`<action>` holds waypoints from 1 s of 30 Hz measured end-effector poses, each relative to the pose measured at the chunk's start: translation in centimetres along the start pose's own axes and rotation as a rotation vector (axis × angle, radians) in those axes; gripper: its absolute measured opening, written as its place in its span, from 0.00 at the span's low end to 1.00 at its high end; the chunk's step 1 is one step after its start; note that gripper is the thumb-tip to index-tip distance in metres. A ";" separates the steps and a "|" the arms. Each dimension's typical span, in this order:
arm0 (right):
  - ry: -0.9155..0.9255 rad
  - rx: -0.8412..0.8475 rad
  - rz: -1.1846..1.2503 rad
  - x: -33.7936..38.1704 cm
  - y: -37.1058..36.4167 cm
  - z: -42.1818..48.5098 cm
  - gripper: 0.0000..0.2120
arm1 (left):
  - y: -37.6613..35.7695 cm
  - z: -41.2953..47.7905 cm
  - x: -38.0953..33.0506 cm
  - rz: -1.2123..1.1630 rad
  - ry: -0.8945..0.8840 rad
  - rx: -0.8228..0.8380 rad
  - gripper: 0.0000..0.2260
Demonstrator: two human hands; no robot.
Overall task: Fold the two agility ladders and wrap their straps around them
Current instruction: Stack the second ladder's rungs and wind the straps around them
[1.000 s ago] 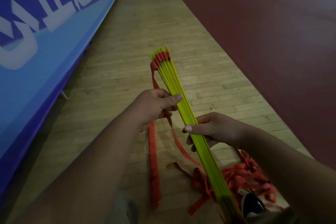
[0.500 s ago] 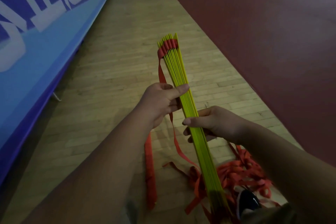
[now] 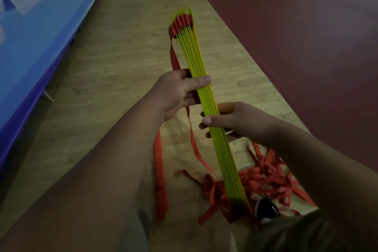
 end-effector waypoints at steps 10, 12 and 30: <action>-0.004 0.029 -0.058 -1.3 0.6 0.6 0.18 | 0.6 1.0 -0.1 -0.074 -0.006 -0.038 0.11; -0.005 0.019 0.005 -1.1 0.5 0.5 0.17 | 0.6 1.0 -0.3 -0.105 -0.016 -0.046 0.12; -0.171 -0.372 0.442 -3.8 5.5 0.8 0.15 | -2.1 -7.2 8.0 0.613 0.304 0.477 0.16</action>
Point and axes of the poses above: each hand's wrist, its own z-axis towards the middle knuckle, its own y-axis out of the back of the hand, x = y × z, the point moved 10 cm from there along z, towards the middle knuckle, and after that the axes turned 10 degrees about -x, right-handed, at the moved point
